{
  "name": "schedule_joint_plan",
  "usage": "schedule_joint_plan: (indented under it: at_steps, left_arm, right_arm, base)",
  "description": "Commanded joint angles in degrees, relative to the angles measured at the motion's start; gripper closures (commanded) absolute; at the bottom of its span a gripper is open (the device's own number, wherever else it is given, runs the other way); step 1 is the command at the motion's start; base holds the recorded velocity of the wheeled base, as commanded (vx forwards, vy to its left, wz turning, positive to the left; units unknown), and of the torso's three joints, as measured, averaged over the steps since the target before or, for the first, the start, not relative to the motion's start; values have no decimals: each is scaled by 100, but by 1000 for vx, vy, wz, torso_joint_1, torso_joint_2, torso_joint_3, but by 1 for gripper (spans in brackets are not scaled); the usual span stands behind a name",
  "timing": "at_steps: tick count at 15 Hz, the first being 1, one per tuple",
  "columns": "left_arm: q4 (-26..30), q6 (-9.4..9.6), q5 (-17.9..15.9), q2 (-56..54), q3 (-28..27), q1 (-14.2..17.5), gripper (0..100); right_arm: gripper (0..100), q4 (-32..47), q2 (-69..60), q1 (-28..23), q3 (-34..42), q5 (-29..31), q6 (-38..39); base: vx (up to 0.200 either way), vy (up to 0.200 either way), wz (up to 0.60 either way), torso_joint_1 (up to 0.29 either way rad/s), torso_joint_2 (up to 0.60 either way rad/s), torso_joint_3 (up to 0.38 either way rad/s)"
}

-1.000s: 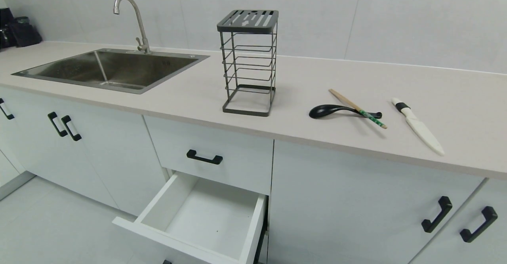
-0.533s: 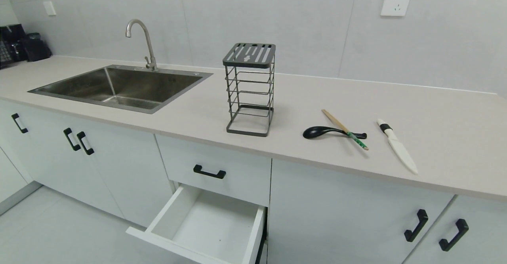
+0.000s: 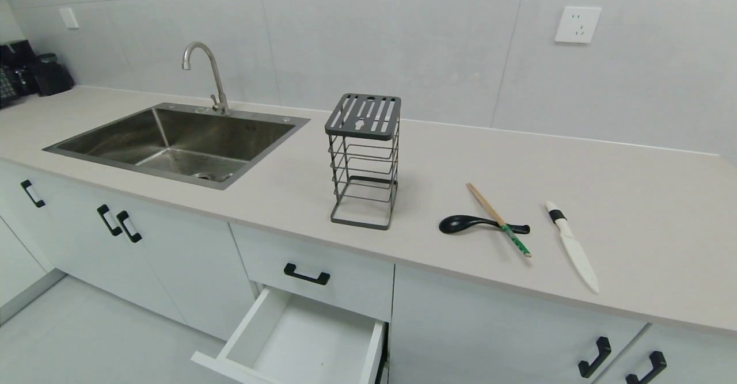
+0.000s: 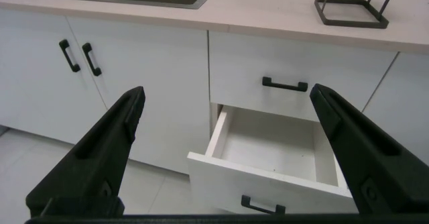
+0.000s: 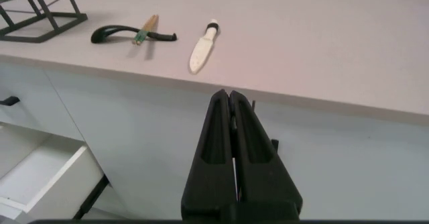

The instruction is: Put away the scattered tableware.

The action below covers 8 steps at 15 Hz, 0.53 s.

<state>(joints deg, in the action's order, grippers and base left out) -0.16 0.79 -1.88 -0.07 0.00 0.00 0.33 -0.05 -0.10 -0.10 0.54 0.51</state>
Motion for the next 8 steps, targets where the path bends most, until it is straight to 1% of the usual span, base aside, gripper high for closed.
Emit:
schedule_joint_plan:
  at_steps: [1, 3, 6, 7, 8]
  left_arm:
    - [-2, 0, -6, 7, 0, 0, 0]
    - [-2, 0, 3, 7, 0, 0, 0]
    - [-2, 0, -6, 7, 0, 0, 0]
    - [-2, 0, 3, 7, 0, 0, 0]
    - [-2, 0, -6, 7, 0, 0, 0]
  right_arm:
    - [100, 2, 5, 1, 1, -1, -25]
    - [100, 2, 5, 1, 1, -10, -7]
    - [100, 11, 5, 1, 1, -1, 2]
    - [0, 2, 5, 1, 1, -1, 2]
    - [0, 2, 5, 1, 1, -1, -7]
  base:
    - [0, 0, 0, 100, -173, -76]
    - [0, 0, 0, 51, -83, -41]
    - [0, 0, 0, 0, 0, 0]
    - [0, 0, 0, 0, 0, 0]
    - [0, 0, 0, 0, 0, 0]
